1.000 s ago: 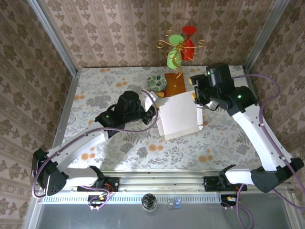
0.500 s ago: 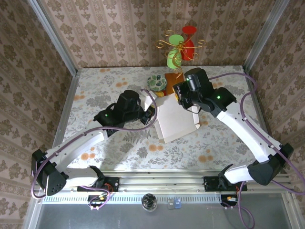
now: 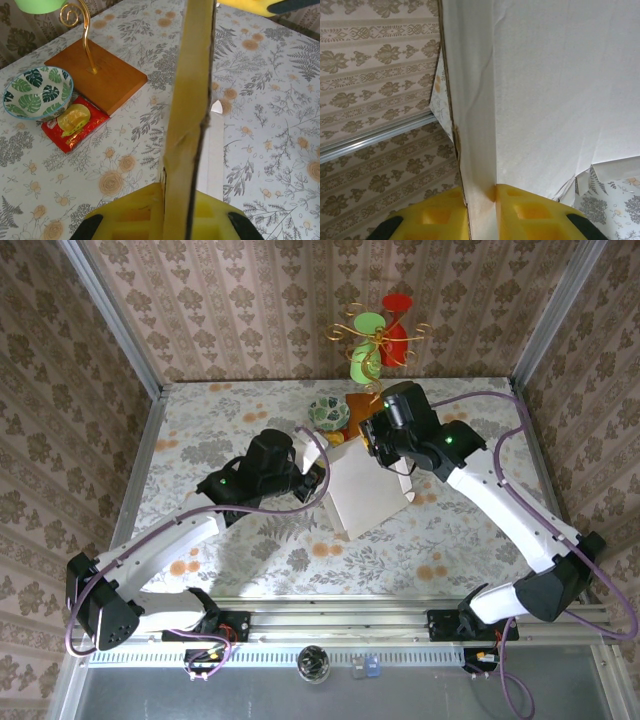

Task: Fold the paper box

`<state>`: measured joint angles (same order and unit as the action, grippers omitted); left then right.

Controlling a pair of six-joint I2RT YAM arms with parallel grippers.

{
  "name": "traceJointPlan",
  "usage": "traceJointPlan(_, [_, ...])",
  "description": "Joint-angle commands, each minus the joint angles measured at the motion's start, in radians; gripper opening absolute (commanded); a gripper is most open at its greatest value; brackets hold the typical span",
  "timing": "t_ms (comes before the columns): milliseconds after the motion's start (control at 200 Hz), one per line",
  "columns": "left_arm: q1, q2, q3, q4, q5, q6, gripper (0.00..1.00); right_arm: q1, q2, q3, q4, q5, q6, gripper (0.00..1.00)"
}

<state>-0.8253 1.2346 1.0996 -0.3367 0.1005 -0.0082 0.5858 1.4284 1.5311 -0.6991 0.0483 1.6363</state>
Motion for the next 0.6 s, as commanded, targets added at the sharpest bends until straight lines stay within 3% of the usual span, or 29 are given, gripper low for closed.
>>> traceJointPlan(0, [-0.008,-0.012,0.035,-0.001,-0.007,0.0,0.0,-0.009,0.009,-0.003,-0.01,0.002,0.011,0.18])
traceJointPlan(305, [-0.008,-0.02,0.022,0.001,-0.007,0.004,0.0,-0.021,0.019,-0.022,0.008,-0.003,0.008,0.11])
traceJointPlan(445, [-0.006,-0.025,0.018,0.007,-0.008,0.003,0.0,-0.027,0.013,-0.036,0.031,0.0,0.005,0.0])
traceJointPlan(520, [-0.005,-0.036,0.015,0.005,-0.001,-0.001,0.26,-0.029,0.003,-0.06,0.058,0.004,0.016,0.0])
traceJointPlan(595, [0.011,-0.06,-0.001,0.006,0.019,-0.022,0.4,-0.031,-0.012,-0.095,0.103,0.008,0.041,0.0])
